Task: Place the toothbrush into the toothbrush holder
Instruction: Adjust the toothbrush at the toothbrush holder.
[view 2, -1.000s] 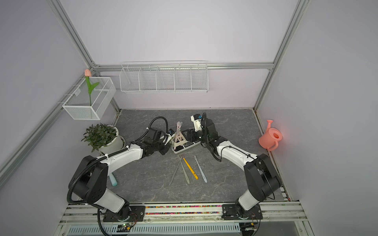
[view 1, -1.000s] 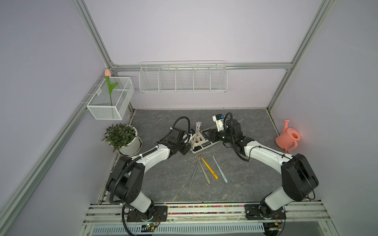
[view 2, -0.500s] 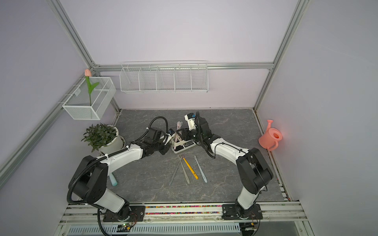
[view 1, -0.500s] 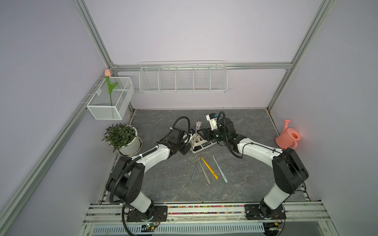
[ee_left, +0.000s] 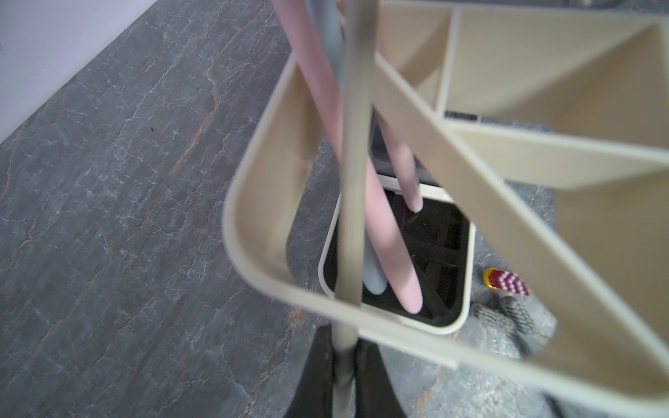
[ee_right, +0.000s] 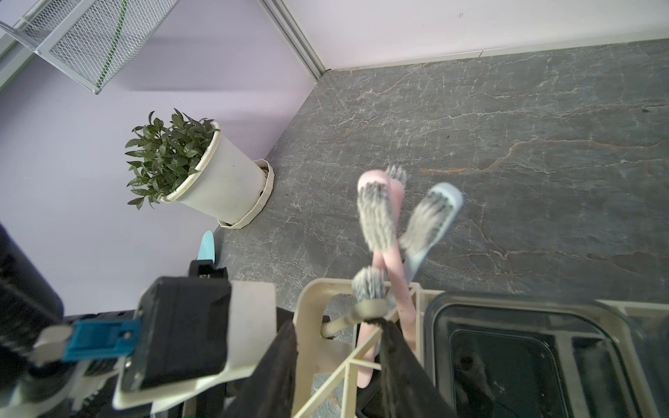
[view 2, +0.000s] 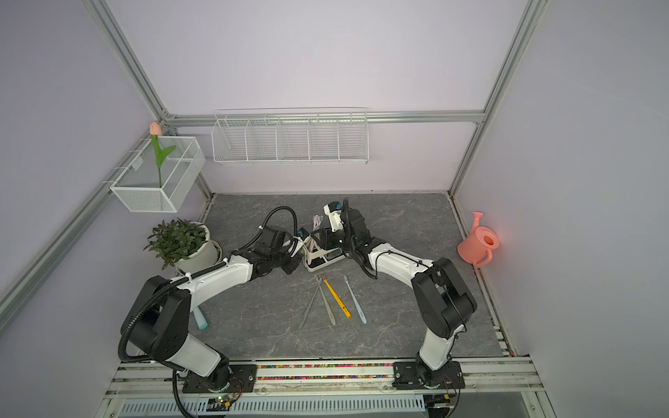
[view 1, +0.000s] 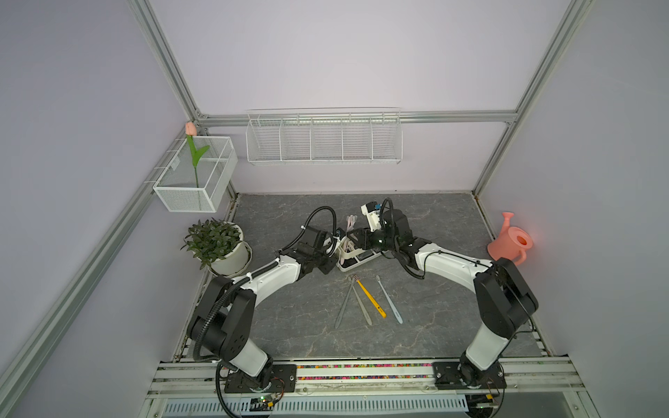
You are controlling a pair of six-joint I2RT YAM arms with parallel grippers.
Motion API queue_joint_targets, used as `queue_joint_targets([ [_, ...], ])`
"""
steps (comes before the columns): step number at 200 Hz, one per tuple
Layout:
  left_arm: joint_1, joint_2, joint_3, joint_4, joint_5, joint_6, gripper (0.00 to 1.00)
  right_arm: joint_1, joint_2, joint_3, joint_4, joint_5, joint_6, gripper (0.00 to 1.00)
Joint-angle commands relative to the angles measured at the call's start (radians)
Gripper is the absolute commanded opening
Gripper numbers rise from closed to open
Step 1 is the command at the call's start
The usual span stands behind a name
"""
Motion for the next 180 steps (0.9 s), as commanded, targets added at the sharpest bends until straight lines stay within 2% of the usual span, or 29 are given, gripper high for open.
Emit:
queue_joint_targets([
  [1,-0.004,-0.047,-0.015,0.054,0.013,0.000,0.07,0.008,0.019,0.031,0.018,-0.004,0.013,0.40],
  [54,-0.009,-0.042,-0.010,0.047,0.012,0.004,0.07,0.006,0.044,0.048,0.023,-0.012,0.025,0.39],
  [87,-0.012,-0.026,0.008,0.031,0.006,0.005,0.07,0.007,0.042,0.048,0.015,-0.009,0.021,0.16],
  [161,-0.018,-0.014,0.018,0.023,-0.015,0.002,0.07,0.008,0.042,0.043,0.007,0.002,0.017,0.07],
  [180,-0.018,-0.008,0.023,0.017,-0.022,0.001,0.12,0.008,0.039,0.040,0.015,0.003,0.016,0.07],
])
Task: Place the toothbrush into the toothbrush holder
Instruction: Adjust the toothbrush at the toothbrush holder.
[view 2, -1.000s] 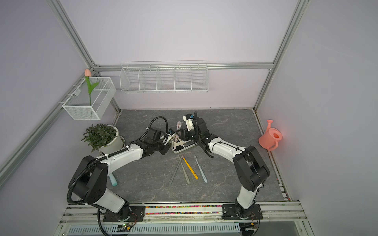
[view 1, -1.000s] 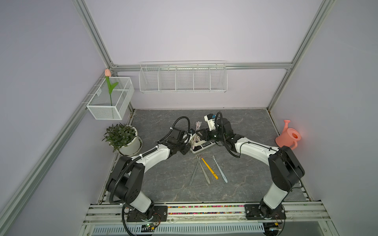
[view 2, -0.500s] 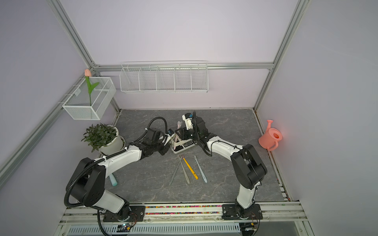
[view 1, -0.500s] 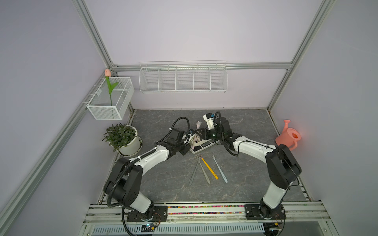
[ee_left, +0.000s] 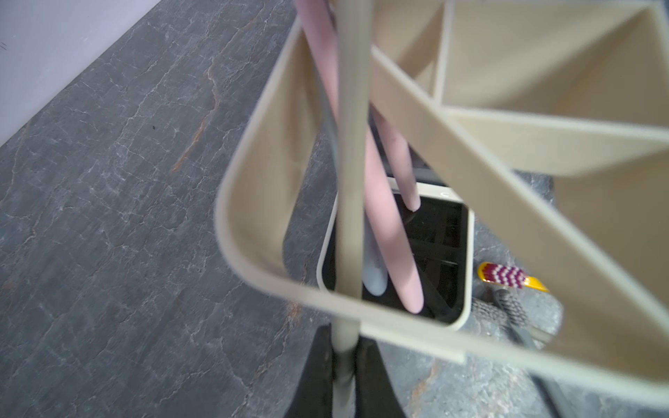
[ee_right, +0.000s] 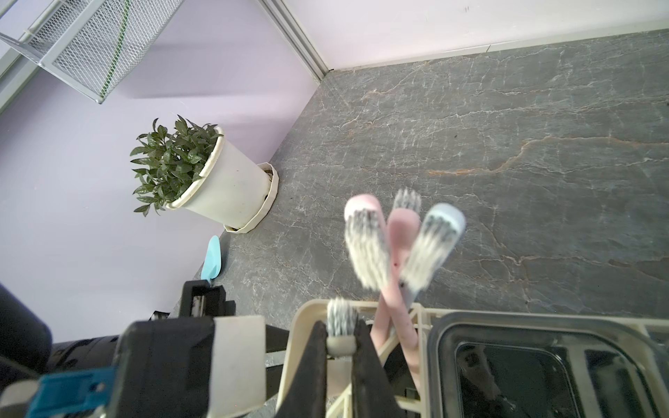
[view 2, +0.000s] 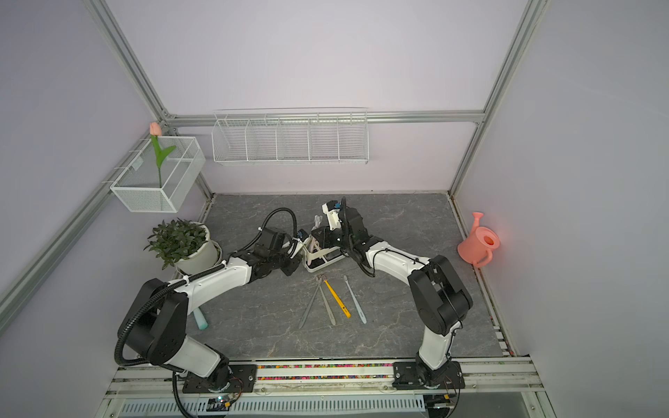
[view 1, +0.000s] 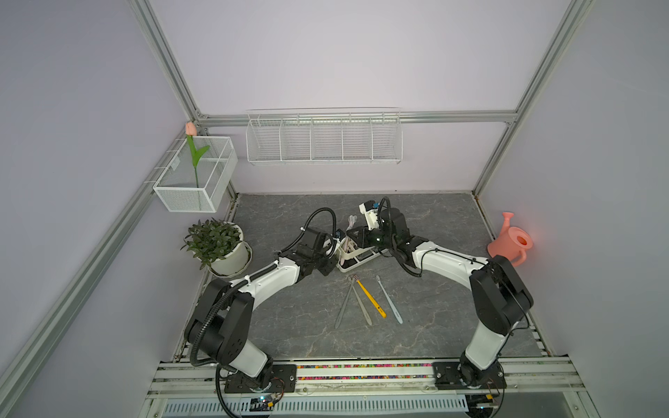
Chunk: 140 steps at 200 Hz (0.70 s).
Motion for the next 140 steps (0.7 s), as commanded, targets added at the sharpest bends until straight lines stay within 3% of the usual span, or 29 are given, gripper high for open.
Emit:
queue_joint_targets([
  [1,-0.008,0.008,0.037,0.020,-0.009,0.004,0.12,0.005,0.011,0.008,0.014,0.011,-0.013,0.07],
  [58,-0.014,0.011,0.029,0.011,-0.041,0.020,0.22,0.005,0.009,0.025,-0.021,0.030,-0.027,0.07],
  [140,-0.050,0.003,0.027,-0.021,-0.105,0.008,0.25,0.004,-0.031,0.019,-0.032,0.054,-0.070,0.07],
])
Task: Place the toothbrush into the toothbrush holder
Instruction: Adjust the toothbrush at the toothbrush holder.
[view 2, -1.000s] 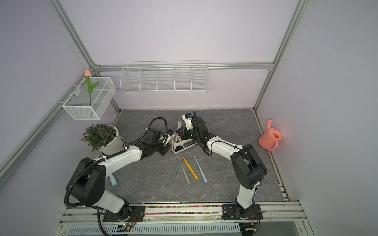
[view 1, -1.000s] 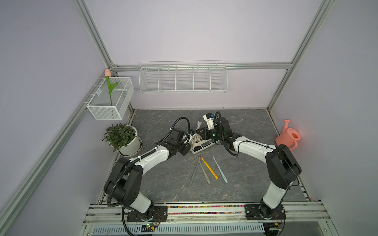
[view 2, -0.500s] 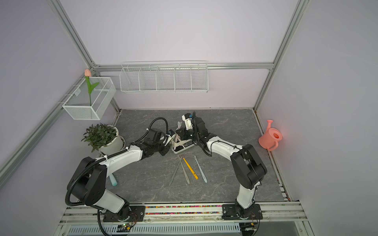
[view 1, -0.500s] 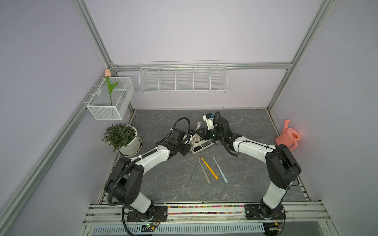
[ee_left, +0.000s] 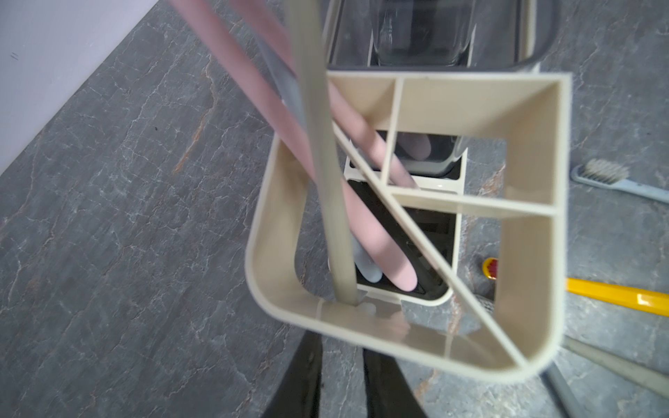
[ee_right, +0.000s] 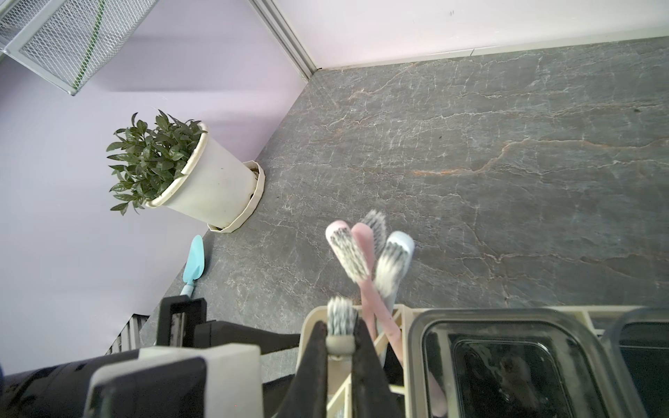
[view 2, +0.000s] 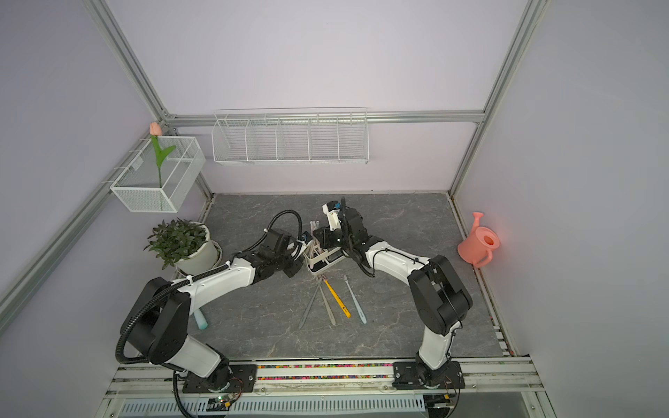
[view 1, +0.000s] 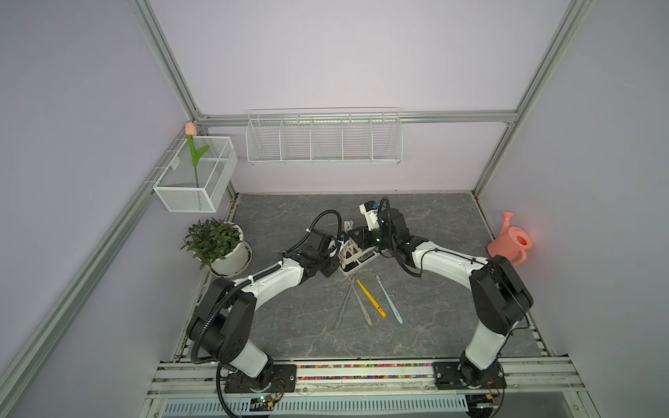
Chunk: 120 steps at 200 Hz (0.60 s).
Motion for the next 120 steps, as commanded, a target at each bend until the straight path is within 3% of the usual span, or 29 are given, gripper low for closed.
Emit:
queue_joint_targets([
  [1,-0.005,-0.012,0.018,-0.003,-0.022,-0.009,0.25,0.000,-0.032,0.018,-0.013,0.015,-0.032,0.07],
  [58,-0.009,-0.126,-0.065,0.061,-0.066,-0.081,0.29,0.001,-0.075,0.037,-0.054,0.051,-0.080,0.07],
  [120,-0.016,-0.153,-0.085,0.041,-0.180,-0.160,0.30,0.002,-0.126,0.056,-0.107,0.085,-0.150,0.07],
])
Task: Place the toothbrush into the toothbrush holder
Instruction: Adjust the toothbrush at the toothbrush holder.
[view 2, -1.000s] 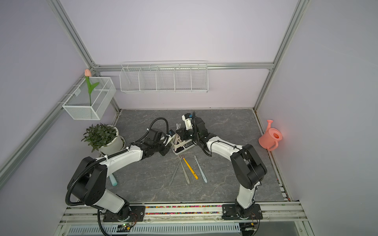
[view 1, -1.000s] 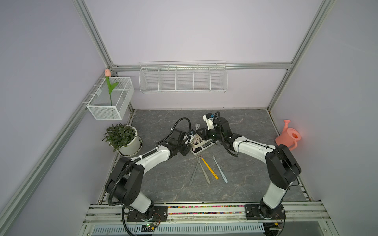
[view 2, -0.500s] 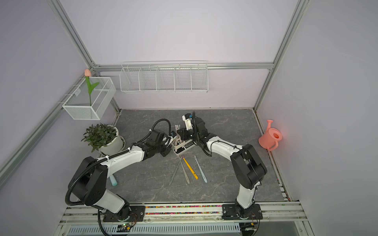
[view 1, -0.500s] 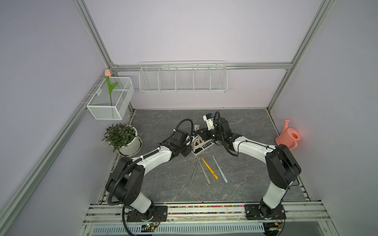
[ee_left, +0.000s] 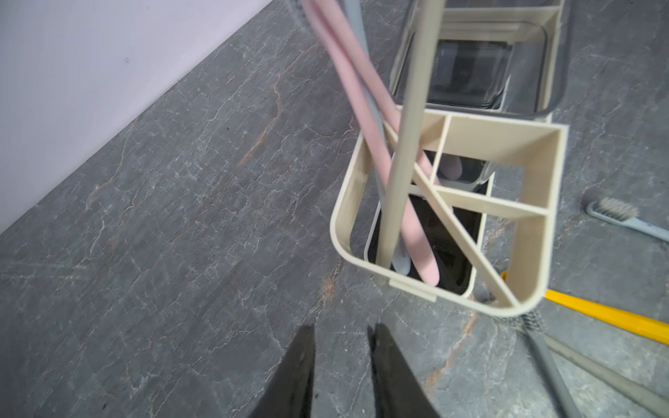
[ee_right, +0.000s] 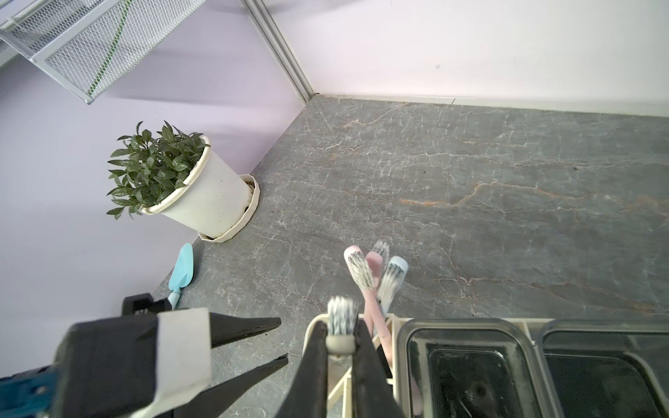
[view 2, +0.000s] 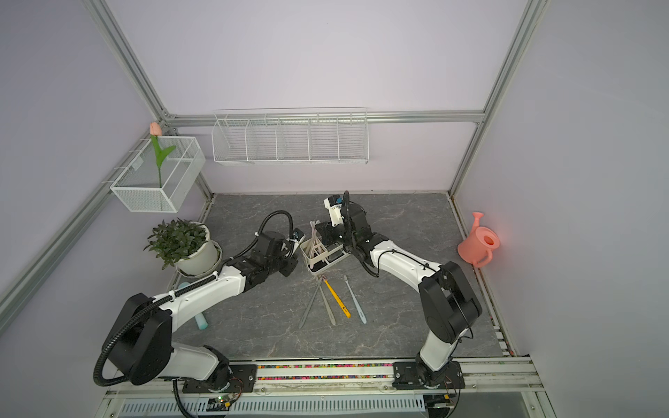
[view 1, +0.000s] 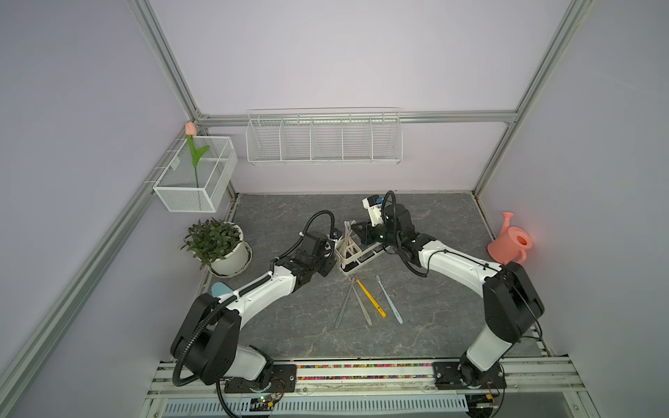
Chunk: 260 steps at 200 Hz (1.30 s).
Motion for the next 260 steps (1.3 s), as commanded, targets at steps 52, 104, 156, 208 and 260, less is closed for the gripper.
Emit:
queue_joint_targets([
  [52,-0.008,-0.094,-0.074,0.079,-0.115,-0.084,0.30,0.013,-0.065,0.066,-0.110,0.050,-0.157,0.07],
  [104,-0.009,-0.124,-0.114,0.135,-0.131,-0.090,0.31,0.027,-0.096,0.120,-0.189,0.057,-0.234,0.07],
  [156,-0.008,-0.118,-0.118,0.143,-0.147,-0.095,0.31,0.054,-0.090,0.199,-0.316,0.092,-0.321,0.07],
  [208,-0.009,-0.112,-0.121,0.149,-0.152,-0.096,0.31,0.074,-0.071,0.197,-0.324,0.090,-0.333,0.07],
  [260,-0.009,-0.108,-0.121,0.150,-0.152,-0.096,0.31,0.097,-0.048,0.178,-0.316,0.092,-0.328,0.07],
])
